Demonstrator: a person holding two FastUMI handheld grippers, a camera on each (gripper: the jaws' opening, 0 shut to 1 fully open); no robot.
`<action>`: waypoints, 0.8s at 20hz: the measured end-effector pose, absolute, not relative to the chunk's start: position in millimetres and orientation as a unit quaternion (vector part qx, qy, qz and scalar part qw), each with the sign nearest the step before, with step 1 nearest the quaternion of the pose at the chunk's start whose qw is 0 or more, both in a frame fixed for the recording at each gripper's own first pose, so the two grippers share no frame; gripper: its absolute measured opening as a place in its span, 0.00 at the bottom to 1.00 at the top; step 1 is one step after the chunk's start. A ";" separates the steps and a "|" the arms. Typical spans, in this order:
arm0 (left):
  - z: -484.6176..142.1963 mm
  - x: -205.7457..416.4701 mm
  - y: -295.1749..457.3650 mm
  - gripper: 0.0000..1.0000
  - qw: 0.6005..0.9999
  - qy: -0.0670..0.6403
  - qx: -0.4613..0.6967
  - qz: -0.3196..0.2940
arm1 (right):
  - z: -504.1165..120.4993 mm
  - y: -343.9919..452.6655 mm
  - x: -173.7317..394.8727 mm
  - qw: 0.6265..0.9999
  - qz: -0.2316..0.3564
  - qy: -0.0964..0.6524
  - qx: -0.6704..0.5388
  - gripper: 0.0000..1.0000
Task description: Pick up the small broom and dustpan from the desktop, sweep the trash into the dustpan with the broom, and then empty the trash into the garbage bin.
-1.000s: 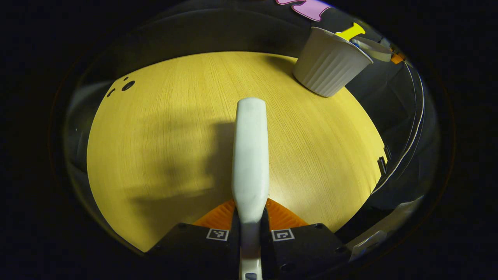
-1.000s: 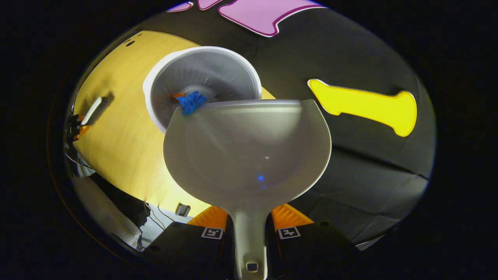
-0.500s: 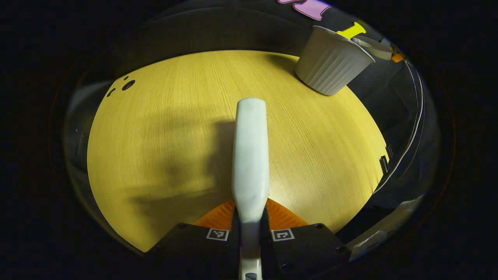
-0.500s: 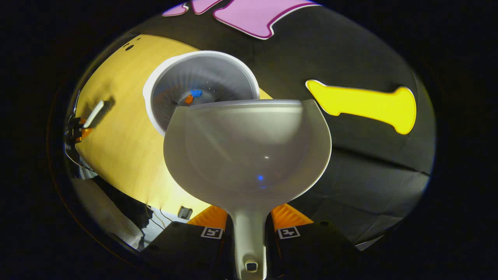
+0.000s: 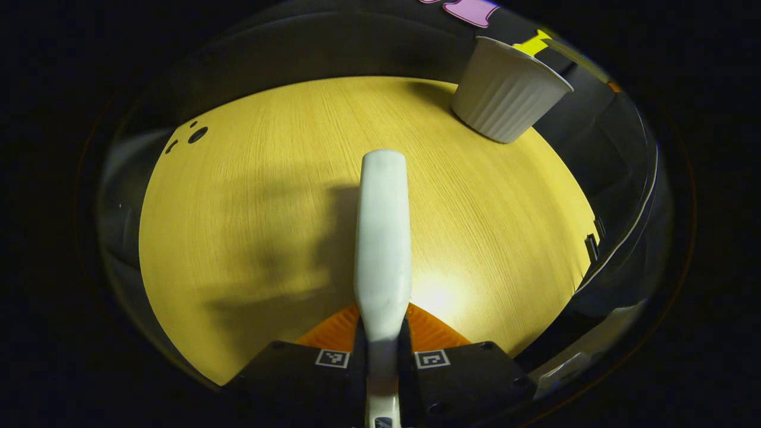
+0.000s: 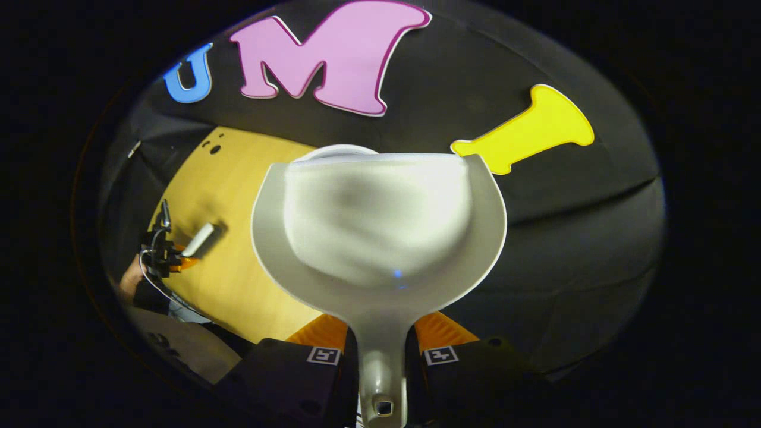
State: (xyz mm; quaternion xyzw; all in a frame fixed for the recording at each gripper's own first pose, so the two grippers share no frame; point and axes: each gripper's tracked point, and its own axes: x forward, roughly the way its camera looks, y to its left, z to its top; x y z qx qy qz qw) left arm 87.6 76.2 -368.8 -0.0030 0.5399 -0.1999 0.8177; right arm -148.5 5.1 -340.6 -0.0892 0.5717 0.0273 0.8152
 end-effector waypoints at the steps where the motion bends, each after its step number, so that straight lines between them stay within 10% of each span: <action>1: -367.9 87.5 75.7 0.25 0.818 0.540 -0.002 -0.199 | -334.9 12.2 -154.9 0.825 0.033 0.559 -0.081 0.39; 16: -360.7 84.0 85.4 0.26 0.823 0.543 0.004 -0.165 | -446.8 179.9 -303.2 0.811 0.160 0.563 -0.016 0.36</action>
